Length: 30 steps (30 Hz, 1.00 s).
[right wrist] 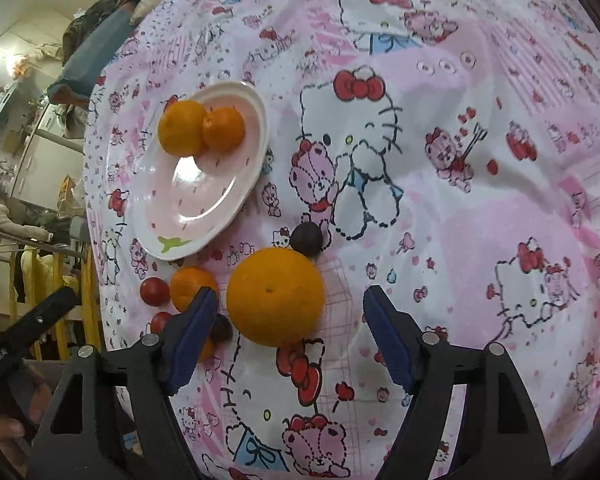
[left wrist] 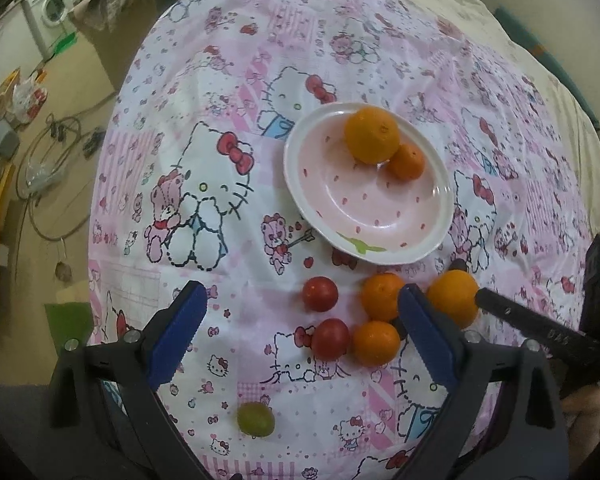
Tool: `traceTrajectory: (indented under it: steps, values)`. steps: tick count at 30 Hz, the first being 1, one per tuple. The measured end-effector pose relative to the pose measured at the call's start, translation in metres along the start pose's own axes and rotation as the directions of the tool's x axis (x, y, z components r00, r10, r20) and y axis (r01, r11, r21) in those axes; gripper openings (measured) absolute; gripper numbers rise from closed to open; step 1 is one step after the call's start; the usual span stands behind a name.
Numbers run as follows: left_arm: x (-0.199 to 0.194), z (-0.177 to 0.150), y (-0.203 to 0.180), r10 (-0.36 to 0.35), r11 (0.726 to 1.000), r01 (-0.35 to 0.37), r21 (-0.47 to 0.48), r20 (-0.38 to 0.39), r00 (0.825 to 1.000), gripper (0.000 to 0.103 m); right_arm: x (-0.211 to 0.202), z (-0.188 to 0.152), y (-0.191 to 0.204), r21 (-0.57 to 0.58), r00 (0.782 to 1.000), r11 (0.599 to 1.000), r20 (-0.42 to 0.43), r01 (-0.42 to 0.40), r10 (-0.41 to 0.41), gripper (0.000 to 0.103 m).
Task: Organize fruits
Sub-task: 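Lower the right tool onto another large orange and close on it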
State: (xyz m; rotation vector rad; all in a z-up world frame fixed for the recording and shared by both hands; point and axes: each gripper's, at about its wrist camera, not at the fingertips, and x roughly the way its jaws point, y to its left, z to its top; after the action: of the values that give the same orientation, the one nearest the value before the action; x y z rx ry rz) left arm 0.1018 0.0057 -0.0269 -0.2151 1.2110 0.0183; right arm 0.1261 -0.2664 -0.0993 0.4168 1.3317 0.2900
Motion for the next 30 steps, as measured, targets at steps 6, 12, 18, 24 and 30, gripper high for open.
traceTrajectory:
  steps: [6,12,18,24,30]
  values:
    - [0.002,0.003,0.009,-0.004,0.999,0.003,-0.034,-0.007,1.0,0.095,0.023,0.0,0.006,-0.018,0.998,1.0,-0.055,0.008,-0.009,0.078]
    - [0.005,0.004,0.013,0.006,0.999,-0.006,-0.037,-0.018,1.0,0.095,0.042,0.003,0.019,-0.06,0.995,0.997,-0.079,0.054,-0.058,0.078]
    - [0.009,0.002,0.016,0.018,0.999,-0.02,-0.04,-0.033,0.999,0.095,0.052,0.0,0.033,-0.148,0.985,0.979,-0.082,0.141,-0.154,0.073]
    - [0.022,-0.002,0.017,0.005,0.999,-0.008,-0.042,-0.081,0.997,0.094,0.05,0.001,0.035,-0.169,0.985,0.975,-0.075,0.142,-0.156,0.063]
    - [0.038,0.0,0.012,0.021,0.998,-0.027,-0.057,-0.113,0.993,0.086,0.03,0.005,0.023,-0.121,0.994,0.989,-0.048,0.09,-0.096,0.063]
